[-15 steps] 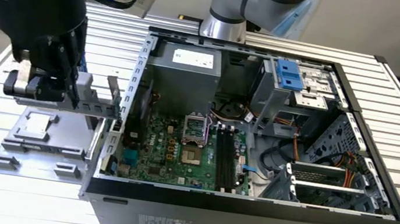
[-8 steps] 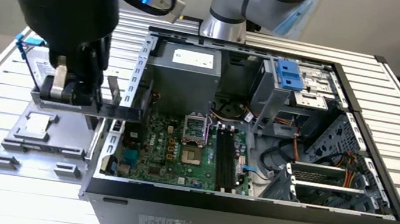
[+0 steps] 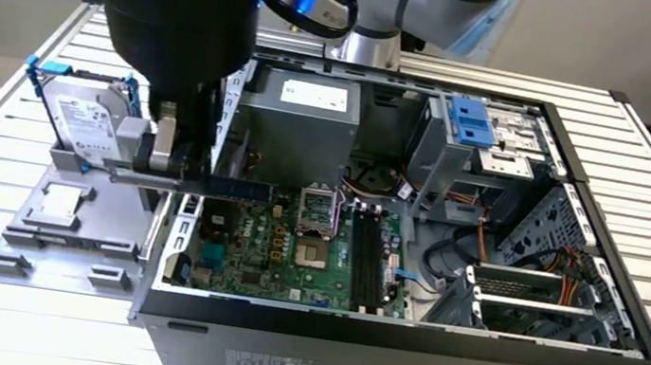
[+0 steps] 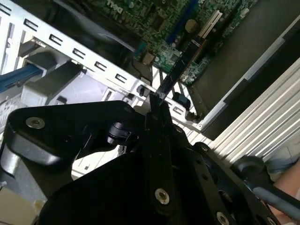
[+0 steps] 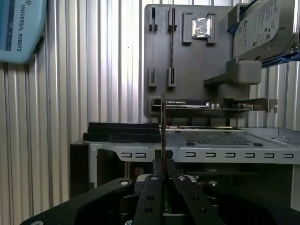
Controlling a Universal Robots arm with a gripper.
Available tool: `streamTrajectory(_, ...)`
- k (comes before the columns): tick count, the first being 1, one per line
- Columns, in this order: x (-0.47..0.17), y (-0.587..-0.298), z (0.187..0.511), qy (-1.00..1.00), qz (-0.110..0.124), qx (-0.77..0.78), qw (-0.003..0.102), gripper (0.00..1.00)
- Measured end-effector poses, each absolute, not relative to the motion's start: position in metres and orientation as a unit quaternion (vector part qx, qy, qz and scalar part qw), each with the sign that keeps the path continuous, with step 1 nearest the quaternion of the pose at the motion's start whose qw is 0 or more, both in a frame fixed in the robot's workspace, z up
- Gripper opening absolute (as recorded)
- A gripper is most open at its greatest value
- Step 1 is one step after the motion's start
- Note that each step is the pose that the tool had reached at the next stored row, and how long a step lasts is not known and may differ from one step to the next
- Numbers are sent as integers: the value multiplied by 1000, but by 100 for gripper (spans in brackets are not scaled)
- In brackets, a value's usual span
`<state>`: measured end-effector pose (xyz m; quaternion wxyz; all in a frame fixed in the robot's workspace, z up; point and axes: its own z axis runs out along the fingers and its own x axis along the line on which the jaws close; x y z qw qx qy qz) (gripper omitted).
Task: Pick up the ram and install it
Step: 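Pick up the ram and move it above insertion slot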
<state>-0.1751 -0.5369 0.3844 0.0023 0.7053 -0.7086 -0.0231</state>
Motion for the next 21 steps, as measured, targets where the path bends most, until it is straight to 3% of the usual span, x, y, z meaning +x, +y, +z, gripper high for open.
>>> streamTrajectory(21,-113,-537,384,-707,-23,707,2,0)
